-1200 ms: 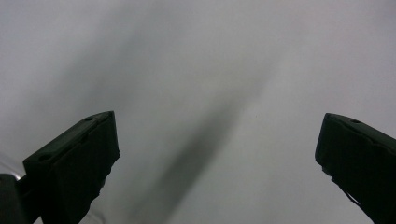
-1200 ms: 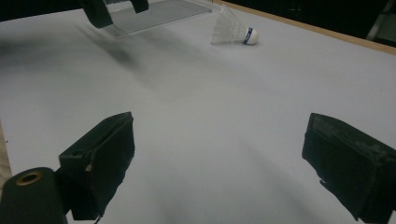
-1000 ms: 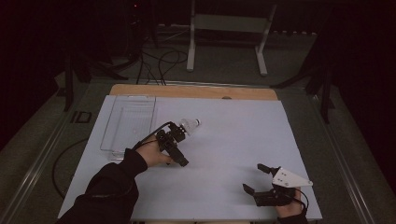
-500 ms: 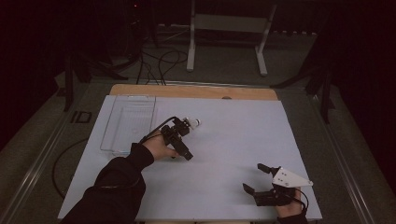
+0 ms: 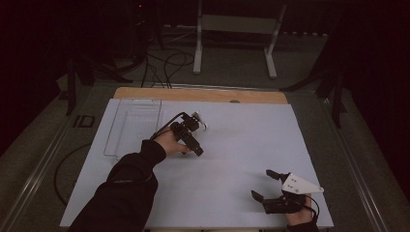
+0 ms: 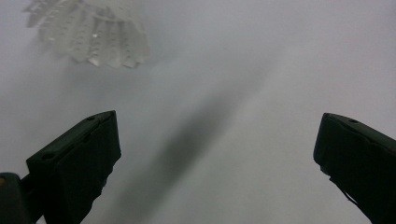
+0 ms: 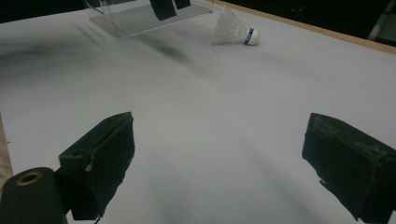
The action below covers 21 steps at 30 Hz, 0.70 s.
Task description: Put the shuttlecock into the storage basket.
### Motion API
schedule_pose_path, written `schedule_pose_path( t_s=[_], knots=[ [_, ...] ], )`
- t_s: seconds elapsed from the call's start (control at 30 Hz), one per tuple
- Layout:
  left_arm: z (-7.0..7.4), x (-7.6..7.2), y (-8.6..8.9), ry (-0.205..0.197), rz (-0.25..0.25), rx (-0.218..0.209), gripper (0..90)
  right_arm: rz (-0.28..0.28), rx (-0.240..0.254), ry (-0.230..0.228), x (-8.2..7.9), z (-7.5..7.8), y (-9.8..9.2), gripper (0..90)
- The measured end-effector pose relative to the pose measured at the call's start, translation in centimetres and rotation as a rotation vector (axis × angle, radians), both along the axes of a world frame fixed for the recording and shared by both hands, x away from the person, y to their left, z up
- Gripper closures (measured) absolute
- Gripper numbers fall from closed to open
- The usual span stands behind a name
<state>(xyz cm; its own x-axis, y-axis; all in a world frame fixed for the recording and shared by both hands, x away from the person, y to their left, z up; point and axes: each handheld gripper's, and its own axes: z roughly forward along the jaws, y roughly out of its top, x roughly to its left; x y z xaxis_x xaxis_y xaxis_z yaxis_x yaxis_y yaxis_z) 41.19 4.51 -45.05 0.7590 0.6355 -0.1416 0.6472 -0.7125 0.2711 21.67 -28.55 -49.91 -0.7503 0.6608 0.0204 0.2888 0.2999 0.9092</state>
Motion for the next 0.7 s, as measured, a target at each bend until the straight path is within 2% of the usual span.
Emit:
schedule_pose_path(
  t_s=[0.13, 0.2, 0.3, 0.33, 0.43, 0.53, 0.6, 0.67, 0.7],
  knots=[
    [0.0, 0.7, 0.0, 0.003, 0.021, -0.012, 1.3, 0.002, 0.000, 0.000, 0.0, 0.0, 0.1, 9.5],
    [-0.2, 1.0, -0.1, 0.003, 0.030, -0.001, 1.6, 0.005, 0.001, 0.001, 0.0, 0.0, 0.1, 9.5],
    [-0.3, 1.4, 0.1, 0.016, 0.045, -0.035, 3.0, 0.001, -0.007, -0.009, 0.0, 0.1, 0.0, 9.5],
    [-0.4, 1.4, 0.1, 0.011, 0.055, -0.024, 3.8, -0.004, -0.005, -0.012, -0.1, 0.1, 0.0, 9.5],
    [-0.8, 1.7, 0.0, 0.010, 0.055, -0.020, 3.8, -0.008, -0.002, -0.018, -0.1, 0.2, 0.0, 9.5],
    [-1.0, 2.1, -0.1, 0.015, 0.055, -0.044, 4.3, -0.002, -0.003, -0.014, -0.2, 0.2, 0.1, 9.5],
    [-1.1, 2.4, -0.2, 0.014, 0.054, -0.038, 5.1, 0.000, -0.007, -0.014, -0.2, 0.2, 0.2, 9.5],
    [-1.2, 2.7, -0.2, 0.013, 0.055, -0.039, 10.6, 0.001, -0.005, -0.014, -0.2, 0.2, 0.2, 9.5],
    [-1.3, 2.8, -0.3, 0.016, 0.061, -0.048, 10.6, 0.001, -0.005, -0.014, -0.2, 0.2, 0.2, 9.5]
  ],
)
